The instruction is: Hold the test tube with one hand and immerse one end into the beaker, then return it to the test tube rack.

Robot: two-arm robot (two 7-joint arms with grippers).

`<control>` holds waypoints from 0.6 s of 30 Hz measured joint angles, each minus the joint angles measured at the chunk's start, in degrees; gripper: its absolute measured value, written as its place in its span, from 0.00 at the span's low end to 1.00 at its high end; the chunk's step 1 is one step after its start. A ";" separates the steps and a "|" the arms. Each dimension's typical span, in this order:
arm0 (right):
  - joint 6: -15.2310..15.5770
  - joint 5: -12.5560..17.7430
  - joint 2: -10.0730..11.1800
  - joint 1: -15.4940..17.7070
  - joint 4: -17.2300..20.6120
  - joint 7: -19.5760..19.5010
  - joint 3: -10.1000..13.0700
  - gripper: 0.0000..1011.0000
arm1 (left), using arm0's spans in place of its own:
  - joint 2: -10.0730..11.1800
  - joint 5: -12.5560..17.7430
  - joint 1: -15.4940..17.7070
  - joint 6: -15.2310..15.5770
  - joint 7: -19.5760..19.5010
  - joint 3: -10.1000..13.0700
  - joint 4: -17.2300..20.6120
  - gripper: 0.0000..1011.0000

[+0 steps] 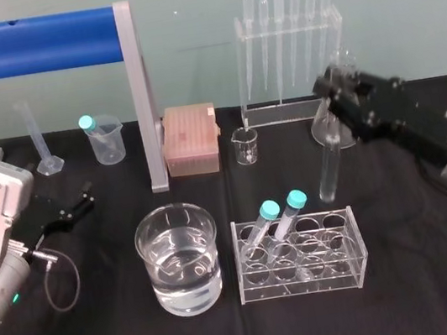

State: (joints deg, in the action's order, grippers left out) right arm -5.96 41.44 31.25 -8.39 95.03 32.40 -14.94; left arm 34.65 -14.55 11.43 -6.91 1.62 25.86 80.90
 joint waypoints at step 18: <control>-5.65 -2.26 -3.74 -6.19 -8.44 3.23 -2.57 0.22 | 0.00 0.00 0.00 0.00 0.00 0.00 0.00 0.99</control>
State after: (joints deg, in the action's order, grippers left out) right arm -11.61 39.19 27.51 -14.58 86.58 35.63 -17.50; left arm 34.64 -14.55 11.43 -6.91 1.62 25.86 80.90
